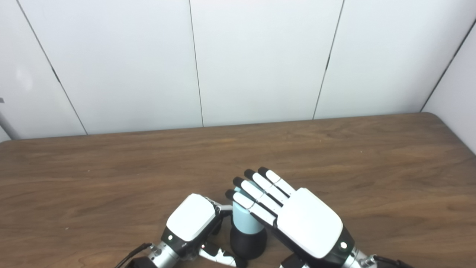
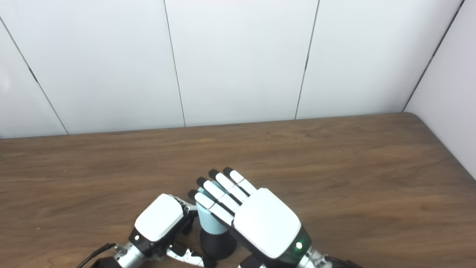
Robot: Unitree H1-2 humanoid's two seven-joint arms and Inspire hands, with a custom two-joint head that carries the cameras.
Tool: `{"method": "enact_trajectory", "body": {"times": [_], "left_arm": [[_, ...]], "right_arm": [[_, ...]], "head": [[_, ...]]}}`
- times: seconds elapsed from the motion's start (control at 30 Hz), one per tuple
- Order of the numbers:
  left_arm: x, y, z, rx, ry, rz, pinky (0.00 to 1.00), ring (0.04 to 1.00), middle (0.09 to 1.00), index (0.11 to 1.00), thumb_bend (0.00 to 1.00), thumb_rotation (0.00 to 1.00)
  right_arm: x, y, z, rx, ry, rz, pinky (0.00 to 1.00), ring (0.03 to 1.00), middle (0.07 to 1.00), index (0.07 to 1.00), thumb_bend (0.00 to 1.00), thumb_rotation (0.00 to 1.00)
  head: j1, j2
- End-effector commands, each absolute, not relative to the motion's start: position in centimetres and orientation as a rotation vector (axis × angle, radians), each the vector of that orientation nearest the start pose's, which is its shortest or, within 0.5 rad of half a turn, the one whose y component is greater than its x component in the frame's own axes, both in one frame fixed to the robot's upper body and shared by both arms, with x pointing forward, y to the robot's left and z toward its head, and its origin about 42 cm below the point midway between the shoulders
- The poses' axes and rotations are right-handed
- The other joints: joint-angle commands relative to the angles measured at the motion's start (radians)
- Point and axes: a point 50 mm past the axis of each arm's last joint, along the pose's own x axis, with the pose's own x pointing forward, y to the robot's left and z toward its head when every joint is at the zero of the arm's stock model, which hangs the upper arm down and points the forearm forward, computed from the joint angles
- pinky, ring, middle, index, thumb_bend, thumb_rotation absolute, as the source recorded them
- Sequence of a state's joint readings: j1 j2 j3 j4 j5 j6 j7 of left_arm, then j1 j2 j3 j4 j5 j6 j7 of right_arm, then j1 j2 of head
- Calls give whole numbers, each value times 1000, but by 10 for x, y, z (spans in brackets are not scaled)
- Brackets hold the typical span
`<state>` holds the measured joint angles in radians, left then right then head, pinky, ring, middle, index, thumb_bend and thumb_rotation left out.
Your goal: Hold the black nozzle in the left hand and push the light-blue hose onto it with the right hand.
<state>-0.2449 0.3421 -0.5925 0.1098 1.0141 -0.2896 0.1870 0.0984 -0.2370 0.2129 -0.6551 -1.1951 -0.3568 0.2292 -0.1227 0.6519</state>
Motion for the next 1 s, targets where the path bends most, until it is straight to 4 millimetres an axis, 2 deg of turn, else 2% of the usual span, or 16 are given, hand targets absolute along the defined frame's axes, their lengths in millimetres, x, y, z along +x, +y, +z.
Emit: {"method": "enact_trajectory", "body": {"times": [0.0, 0.37, 0.57, 0.83, 0.97], "left_arm": [[280, 160, 64, 1305, -539, -709, 113, 169, 248, 480, 515, 38], [281, 160, 64, 1304, -534, -710, 112, 169, 249, 480, 515, 38], [282, 159, 64, 1306, -528, -714, 115, 172, 253, 480, 515, 38], [282, 159, 64, 1307, -530, -708, 111, 167, 245, 481, 516, 38], [282, 159, 64, 1313, -530, -711, 104, 160, 234, 480, 516, 38]], "right_arm": [[198, -184, 218, -1463, -728, 361, 997, 1000, 994, 978, 762, 790], [196, -183, 214, -1410, -770, 346, 999, 1000, 986, 962, 744, 702], [195, -183, 211, -1347, -807, 341, 917, 949, 937, 906, 735, 660], [189, -181, 209, -1257, -821, 376, 790, 862, 866, 794, 779, 517], [188, -180, 210, -1246, -825, 395, 723, 817, 828, 754, 794, 507]], "head": [[-1, 0], [0, -3], [1, -5], [3, -6], [5, -8]]}}
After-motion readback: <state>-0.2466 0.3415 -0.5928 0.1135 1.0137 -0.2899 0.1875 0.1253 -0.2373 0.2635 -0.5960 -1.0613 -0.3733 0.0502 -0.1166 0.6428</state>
